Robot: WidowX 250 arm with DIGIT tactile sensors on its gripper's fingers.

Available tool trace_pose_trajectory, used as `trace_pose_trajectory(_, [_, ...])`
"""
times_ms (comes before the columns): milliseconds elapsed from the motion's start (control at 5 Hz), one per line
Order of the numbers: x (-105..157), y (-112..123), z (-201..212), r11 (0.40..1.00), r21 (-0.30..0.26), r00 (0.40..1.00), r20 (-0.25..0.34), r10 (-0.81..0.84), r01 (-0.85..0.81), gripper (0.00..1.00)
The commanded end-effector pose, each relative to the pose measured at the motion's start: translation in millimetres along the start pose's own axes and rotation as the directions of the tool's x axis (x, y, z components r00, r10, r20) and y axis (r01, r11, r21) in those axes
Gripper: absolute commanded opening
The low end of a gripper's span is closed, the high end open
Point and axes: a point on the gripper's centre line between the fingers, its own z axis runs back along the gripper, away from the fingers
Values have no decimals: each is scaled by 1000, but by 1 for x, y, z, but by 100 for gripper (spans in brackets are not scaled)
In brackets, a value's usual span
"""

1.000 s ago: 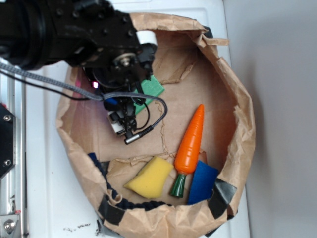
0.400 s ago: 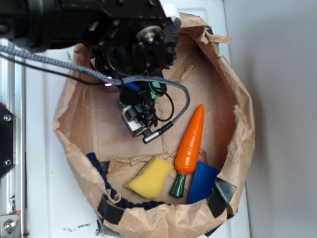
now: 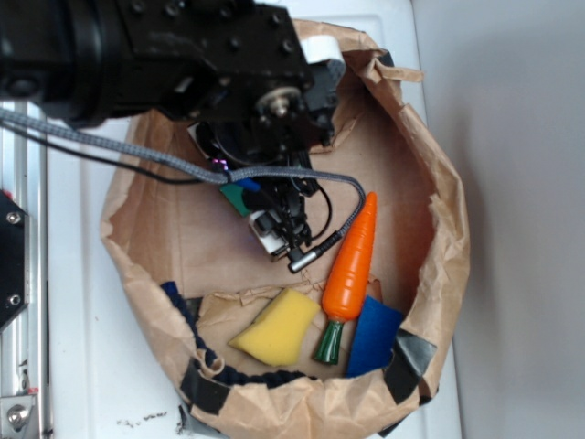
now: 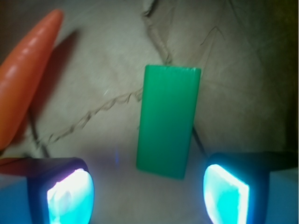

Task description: Grab the green block.

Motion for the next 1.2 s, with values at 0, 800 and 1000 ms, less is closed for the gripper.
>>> trace_pose_trajectory(0, [10,-10,-10,1000,-23,994,108,-2,4,100])
trace_pose_trajectory(800, [20,-10,-15,1000,-1,992,122,-30,30,100])
trace_pose_trajectory(1000, [22,-6,4,999,4,996,78,-49,49,100])
